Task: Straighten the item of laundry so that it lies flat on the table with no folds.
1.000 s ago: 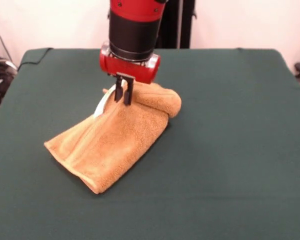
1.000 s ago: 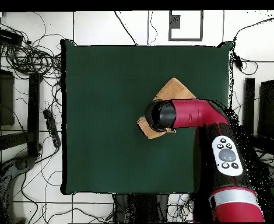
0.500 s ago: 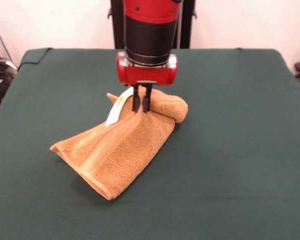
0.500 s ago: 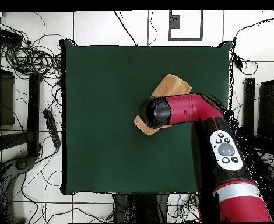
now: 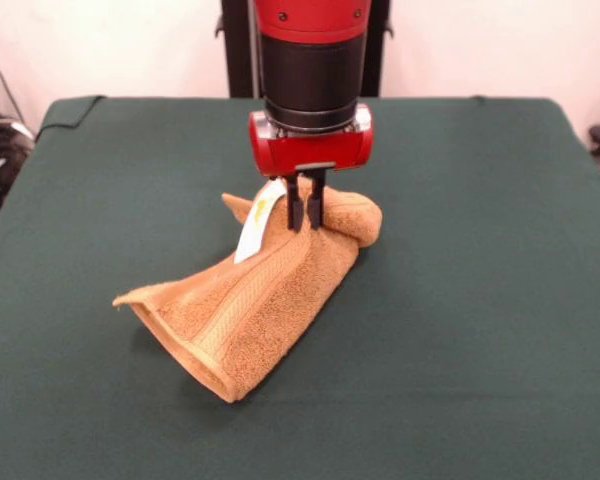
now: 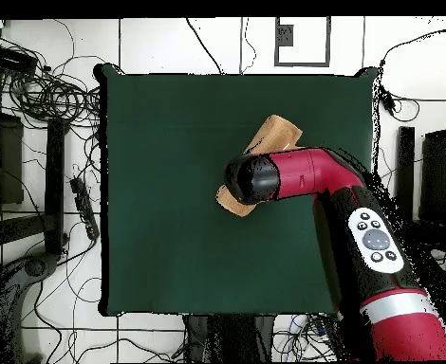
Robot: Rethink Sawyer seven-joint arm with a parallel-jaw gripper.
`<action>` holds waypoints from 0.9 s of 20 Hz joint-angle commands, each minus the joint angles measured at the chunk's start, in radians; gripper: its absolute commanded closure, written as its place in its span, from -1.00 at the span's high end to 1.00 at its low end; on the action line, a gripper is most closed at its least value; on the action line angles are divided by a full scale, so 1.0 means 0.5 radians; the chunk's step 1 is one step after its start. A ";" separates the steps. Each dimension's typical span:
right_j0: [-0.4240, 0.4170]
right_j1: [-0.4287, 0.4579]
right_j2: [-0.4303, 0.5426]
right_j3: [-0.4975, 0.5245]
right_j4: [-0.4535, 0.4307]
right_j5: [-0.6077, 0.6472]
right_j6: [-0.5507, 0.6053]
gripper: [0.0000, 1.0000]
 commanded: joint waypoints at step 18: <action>-0.296 0.029 0.618 0.283 0.084 0.606 -0.781 -1.00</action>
